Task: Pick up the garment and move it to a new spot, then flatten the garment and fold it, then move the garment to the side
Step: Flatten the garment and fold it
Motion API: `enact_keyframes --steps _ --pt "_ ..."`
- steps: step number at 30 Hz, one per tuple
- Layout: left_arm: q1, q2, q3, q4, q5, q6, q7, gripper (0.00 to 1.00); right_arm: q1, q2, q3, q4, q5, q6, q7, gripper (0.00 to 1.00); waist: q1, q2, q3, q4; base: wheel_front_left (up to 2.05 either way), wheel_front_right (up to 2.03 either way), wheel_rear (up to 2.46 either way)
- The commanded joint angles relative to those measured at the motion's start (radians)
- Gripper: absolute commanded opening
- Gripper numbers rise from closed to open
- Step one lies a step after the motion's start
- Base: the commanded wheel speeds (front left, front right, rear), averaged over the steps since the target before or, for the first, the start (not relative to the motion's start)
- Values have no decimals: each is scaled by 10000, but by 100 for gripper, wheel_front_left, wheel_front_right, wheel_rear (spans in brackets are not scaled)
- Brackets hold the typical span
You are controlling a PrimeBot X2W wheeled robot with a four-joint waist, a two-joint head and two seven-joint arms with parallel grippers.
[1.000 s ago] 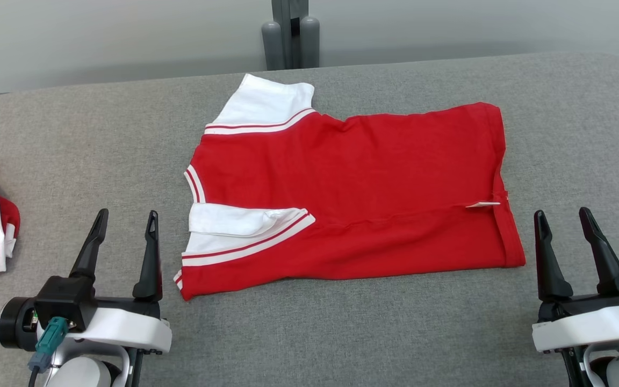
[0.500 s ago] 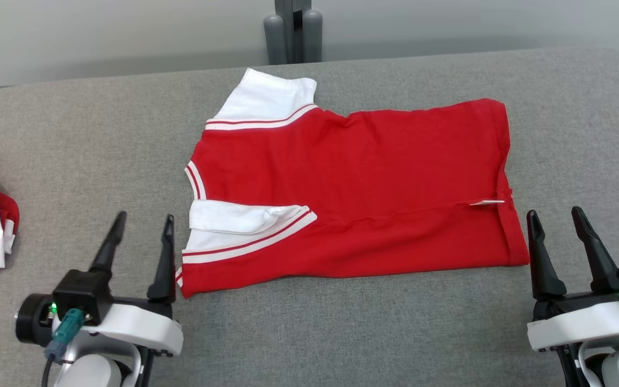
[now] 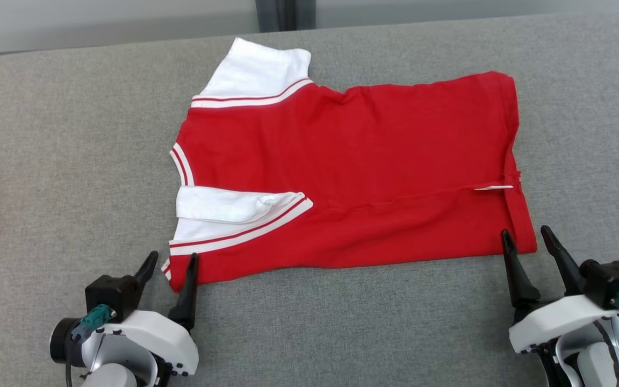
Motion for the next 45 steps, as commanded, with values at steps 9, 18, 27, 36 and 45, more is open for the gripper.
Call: enact_keyframes --steps 9,18,27,36,45 --pt "-319 -329 -24 1027 -821 -456 708 66 -1028 -43 447 1721 433 2 -109 100 0 0 331 -52 0 0 0" --pt "-331 -351 1 1094 -1236 -772 1007 0 -1329 -213 699 2200 1086 -1 -229 0 0 0 337 -47 0 0 0" --pt "758 41 93 -384 -1606 -625 1306 0 -185 -633 482 1293 1623 -1 -167 0 0 0 -94 140 0 0 0" --pt "2162 405 129 -2246 -1756 183 1921 0 1496 -258 -289 -339 1423 0 761 0 0 0 -182 264 0 0 0" --pt "1969 371 348 -2648 -1541 515 1503 100 1928 104 -624 -1232 1209 0 1110 100 0 0 -295 208 0 0 0"
